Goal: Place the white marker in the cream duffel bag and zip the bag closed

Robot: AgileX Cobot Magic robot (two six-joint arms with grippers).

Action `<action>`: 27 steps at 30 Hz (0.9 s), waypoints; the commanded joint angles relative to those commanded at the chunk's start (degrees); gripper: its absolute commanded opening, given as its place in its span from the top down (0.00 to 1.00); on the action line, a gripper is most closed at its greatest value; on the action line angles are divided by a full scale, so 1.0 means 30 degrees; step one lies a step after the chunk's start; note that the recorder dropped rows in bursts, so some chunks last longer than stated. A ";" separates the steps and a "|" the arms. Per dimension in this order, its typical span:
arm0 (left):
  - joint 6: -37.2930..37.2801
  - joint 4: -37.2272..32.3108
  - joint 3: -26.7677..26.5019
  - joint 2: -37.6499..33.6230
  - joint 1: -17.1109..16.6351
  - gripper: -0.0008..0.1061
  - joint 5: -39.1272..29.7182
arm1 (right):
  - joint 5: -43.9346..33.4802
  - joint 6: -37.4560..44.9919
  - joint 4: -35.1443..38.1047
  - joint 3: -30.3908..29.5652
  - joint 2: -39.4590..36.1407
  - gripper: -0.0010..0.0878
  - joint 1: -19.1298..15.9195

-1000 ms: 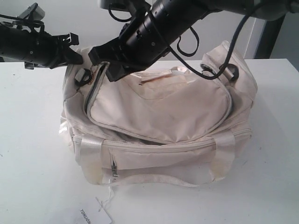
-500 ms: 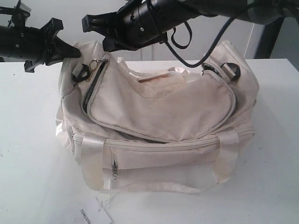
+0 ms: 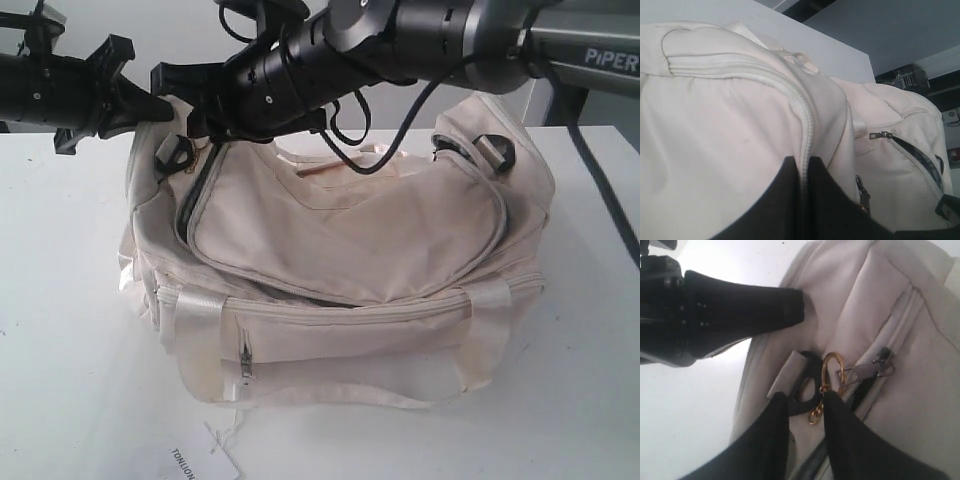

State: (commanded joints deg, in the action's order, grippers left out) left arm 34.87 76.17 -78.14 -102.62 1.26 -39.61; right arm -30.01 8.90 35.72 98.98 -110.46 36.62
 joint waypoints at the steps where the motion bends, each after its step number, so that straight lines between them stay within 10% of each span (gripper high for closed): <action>1: 0.0000 0.0000 0.0000 0.0000 0.0000 0.99 0.0000 | -0.0160 0.0282 0.0003 0.0268 0.0000 0.70 0.0000; 13: 0.0030 0.0000 0.0034 0.0000 0.0000 0.99 -0.0331 | -0.2260 -0.0057 -0.4000 0.3996 -0.3036 0.57 0.0000; 27: 0.0030 -0.0035 0.0034 0.0000 0.0000 0.99 -0.0331 | -0.5081 0.0015 -0.5061 0.4084 -0.3198 0.63 0.0000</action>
State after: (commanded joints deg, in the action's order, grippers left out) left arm 34.96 76.06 -78.04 -102.62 1.26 -40.61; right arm -45.25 8.94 20.54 111.23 -120.06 36.62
